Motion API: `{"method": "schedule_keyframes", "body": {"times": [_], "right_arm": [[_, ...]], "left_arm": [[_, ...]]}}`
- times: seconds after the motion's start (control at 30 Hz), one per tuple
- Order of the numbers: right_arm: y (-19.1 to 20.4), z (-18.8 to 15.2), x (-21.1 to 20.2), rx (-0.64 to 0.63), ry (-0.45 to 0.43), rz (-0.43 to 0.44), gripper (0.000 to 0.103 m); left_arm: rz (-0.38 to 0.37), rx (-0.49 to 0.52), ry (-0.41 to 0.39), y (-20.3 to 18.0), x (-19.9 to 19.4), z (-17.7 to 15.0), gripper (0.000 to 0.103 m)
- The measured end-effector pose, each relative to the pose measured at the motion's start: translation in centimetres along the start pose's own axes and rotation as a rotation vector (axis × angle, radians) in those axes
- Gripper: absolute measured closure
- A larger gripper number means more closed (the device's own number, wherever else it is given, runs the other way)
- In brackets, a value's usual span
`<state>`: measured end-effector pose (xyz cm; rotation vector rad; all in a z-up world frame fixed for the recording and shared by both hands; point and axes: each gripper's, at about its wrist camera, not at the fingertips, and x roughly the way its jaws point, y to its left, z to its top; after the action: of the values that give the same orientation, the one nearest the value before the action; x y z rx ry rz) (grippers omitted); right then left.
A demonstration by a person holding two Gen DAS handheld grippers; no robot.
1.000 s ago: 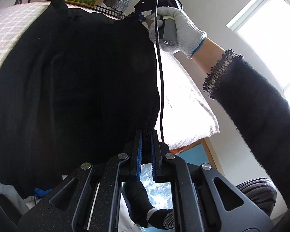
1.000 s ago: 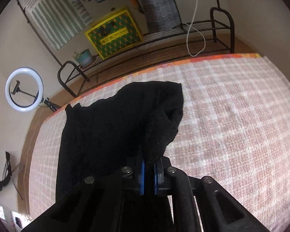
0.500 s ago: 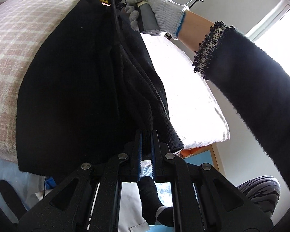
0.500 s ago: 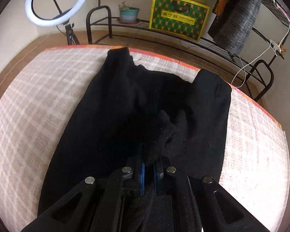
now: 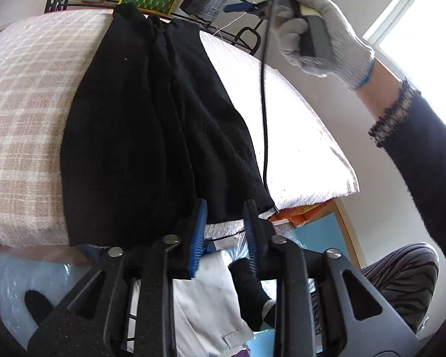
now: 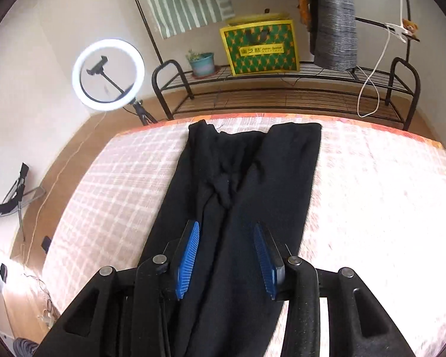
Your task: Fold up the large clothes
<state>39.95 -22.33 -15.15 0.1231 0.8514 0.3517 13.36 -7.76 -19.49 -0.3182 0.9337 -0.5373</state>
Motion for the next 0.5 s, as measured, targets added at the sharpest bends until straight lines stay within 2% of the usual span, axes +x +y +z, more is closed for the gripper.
{"method": "schedule_keyframes", "body": {"times": [0.13,0.27,0.33,0.4,0.5], "right_arm": [[-2.1,-5.9,-7.1,0.077,-0.016,0.012,0.059],[-3.6,-13.6,-10.8,0.178,0.033,0.052,0.059],[-3.7,-17.4,-11.0,0.213,0.076,0.077,0.058],[-3.3,-20.7,-10.3,0.228,0.128,0.114,0.052],[-2.4,-24.2,-8.4,0.223,0.200,0.138,0.048]], "left_arm": [[0.037,0.043,-0.015,0.3,-3.4,-0.9,0.066],[0.110,0.022,-0.025,3.1,-5.7,-0.9,0.060],[0.108,-0.043,0.010,5.2,-5.5,-0.5,0.058],[0.108,-0.110,0.031,7.3,-5.2,-0.6,0.058],[0.090,-0.214,0.058,9.8,-3.9,-0.3,0.058]]}}
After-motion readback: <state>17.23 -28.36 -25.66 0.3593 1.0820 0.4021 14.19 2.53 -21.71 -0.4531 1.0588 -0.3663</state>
